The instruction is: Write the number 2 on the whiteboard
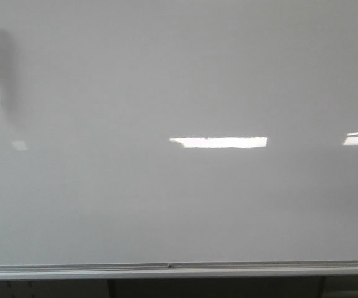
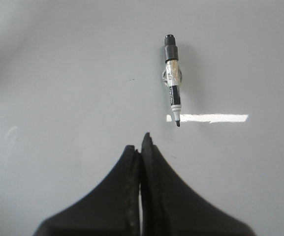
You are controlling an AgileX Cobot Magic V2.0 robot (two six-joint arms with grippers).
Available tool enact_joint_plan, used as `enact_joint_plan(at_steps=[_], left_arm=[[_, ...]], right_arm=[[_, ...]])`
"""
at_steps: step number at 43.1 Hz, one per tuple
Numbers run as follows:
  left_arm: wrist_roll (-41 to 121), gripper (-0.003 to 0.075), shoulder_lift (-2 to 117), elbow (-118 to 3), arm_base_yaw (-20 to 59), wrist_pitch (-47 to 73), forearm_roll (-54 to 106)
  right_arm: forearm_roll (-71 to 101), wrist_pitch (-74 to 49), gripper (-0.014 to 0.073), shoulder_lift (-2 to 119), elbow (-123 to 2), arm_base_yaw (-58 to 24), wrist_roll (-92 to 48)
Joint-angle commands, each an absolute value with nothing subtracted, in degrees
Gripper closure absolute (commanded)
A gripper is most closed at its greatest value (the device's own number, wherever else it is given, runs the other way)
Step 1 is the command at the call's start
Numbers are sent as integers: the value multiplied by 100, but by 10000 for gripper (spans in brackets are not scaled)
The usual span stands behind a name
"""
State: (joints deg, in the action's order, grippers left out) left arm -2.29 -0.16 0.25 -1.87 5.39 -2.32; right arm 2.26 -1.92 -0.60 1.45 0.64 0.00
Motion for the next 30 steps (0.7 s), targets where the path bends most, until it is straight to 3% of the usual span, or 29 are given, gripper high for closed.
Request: enact_joint_plan(at_steps=[1, 30], left_arm=[[-253, 741, -170, 228, -167, 44, -234], [-253, 741, -170, 228, -167, 0, -234]], right_arm=[[230, 304, 660, -164, 131, 53, -64], [230, 680, 660, -164, 131, 53, -64]])
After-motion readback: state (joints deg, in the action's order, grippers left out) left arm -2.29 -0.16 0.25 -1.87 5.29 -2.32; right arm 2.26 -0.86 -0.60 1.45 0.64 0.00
